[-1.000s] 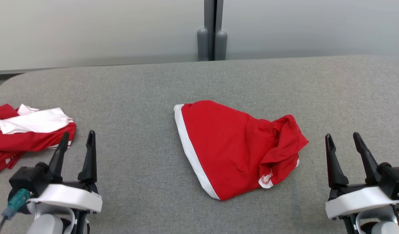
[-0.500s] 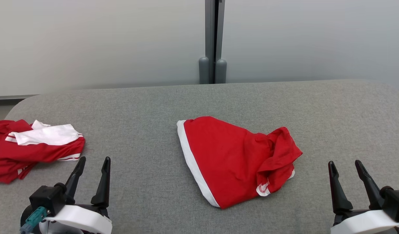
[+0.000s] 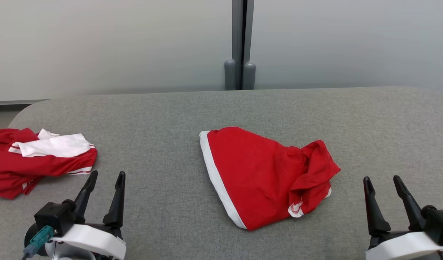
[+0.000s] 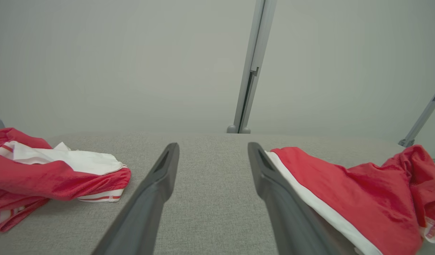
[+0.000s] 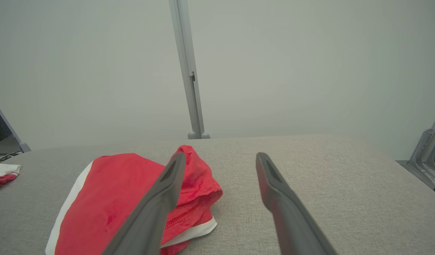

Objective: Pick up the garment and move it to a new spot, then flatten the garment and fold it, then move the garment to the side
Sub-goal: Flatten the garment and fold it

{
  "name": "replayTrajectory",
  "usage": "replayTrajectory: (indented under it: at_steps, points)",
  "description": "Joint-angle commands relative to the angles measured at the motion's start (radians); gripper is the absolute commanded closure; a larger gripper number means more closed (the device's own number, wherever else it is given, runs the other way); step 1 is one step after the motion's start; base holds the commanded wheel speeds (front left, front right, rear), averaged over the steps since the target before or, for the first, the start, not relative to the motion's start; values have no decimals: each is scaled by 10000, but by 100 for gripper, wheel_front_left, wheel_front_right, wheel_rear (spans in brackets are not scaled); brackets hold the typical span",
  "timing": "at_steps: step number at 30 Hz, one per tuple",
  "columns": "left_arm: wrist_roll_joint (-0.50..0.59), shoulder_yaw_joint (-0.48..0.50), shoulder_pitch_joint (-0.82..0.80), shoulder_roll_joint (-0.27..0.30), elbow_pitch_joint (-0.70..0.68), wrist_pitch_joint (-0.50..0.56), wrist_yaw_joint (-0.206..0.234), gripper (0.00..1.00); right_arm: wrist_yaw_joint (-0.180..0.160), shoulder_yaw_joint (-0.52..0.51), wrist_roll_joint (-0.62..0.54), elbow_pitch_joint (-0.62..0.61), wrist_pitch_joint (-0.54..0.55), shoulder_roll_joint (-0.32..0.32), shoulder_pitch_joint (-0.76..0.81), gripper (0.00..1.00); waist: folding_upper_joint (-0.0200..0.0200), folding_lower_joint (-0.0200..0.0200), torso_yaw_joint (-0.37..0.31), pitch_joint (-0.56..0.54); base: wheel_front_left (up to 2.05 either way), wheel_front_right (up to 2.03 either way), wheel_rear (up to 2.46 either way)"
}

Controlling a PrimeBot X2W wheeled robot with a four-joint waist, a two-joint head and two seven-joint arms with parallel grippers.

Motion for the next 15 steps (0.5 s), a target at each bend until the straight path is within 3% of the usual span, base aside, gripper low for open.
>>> replayTrajectory:
  at_steps: [1, 6, 15]
  points:
    - [-7, 4, -213, 32, -60, -26, 29, 0, -3, 53, -29, 15, 35, 5, -98, 0, -1, 0, 58, 77, 0, 0, 0]
    - [37, -88, -477, -13, -144, -46, -21, 0, -3, 507, -107, 208, 203, -46, -162, 0, -1, 0, 243, 386, 0, 0, 0]
    - [243, -335, -1556, -282, -409, -201, -177, 0, -3, 2409, 65, 2070, 209, -6, -1201, 0, -1, 0, 883, 1799, 0, 0, 0]
